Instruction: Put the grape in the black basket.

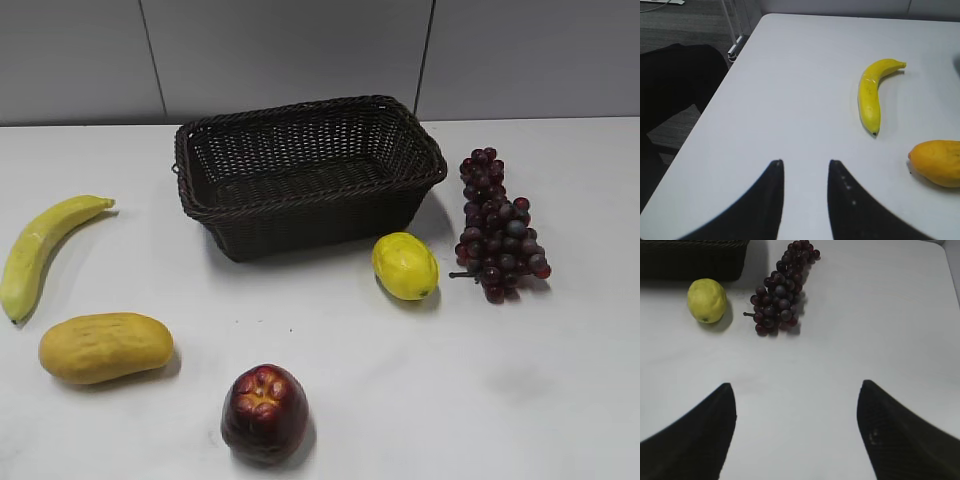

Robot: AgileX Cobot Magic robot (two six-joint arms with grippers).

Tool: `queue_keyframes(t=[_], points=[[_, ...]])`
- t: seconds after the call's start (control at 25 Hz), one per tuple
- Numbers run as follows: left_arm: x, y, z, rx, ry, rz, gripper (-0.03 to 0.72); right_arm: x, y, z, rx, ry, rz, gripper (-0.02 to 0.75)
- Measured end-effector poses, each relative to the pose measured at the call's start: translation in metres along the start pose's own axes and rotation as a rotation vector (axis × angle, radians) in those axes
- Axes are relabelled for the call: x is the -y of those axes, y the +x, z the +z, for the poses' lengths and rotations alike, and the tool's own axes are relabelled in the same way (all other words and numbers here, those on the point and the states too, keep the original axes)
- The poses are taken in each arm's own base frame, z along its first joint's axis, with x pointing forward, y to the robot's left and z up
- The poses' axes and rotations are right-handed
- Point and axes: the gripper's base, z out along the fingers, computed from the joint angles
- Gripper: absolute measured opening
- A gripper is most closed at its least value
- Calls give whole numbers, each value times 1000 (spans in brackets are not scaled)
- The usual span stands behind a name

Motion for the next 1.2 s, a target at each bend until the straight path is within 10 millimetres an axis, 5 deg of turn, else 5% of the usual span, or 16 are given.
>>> queue_keyframes(t=[0.4,0.68,0.92,1.2], points=[[0,0,0,0,0,0,236,-9,-63,115,-283,-23,90,633],[0,0,0,0,0,0,236,-11,-87,198,-421,-11,102,633],[0,0,0,0,0,0,236,-13,-93,262,-497,-4,104,633],[0,0,0,0,0,0,236,-9,-76,328,-585,66,118,633]])
